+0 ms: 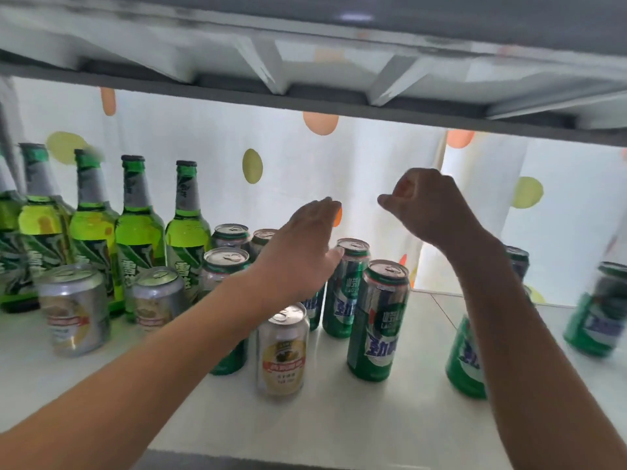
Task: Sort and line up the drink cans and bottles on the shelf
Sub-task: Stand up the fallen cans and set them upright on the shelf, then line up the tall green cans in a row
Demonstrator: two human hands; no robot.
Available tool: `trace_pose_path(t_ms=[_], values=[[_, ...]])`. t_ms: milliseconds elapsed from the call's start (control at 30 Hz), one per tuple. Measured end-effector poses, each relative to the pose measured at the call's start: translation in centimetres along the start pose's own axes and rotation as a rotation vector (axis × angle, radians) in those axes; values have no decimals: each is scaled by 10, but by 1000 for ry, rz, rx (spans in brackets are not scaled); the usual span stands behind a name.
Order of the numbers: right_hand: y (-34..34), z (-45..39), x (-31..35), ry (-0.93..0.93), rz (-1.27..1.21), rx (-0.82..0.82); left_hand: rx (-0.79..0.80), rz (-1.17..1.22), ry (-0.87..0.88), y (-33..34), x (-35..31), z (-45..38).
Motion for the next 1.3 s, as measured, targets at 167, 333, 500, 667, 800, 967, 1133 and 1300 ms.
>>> trace_pose_path(t_ms=[167,333,500,667,800,967,1133,1300], values=[[-53,39,-23,7,151,-60,-33,183,145,21,-51,1],[-106,90,-56,125,325,-53,-22,375,293,49,-116,9],[-156,129,-100,239,421,-93,-39,573,317,73,-172,23],[-188,141,-156,289,364,-165,-112,748,314,93,-217,25],[-190,135,-210,264,255,-207,-147,755,251,129,-249,13],[-171,115,-283,290,140,-370,-127,541,254,191,-285,-28],[-143,87,-348,344,-59,-390,-126,374,122,241,-287,-72],[-101,90,-365,317,-209,-336,-222,321,-215,261,-266,-87]])
Point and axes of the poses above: each hand's wrist, its own z-axis away from the middle knuckle, its own y-axis out of the palm, x = y × z, the point moved 2 cm from there along -z, towards the middle knuckle, and after that the axes turned 9 degrees about -x, right-handed, at the moved point
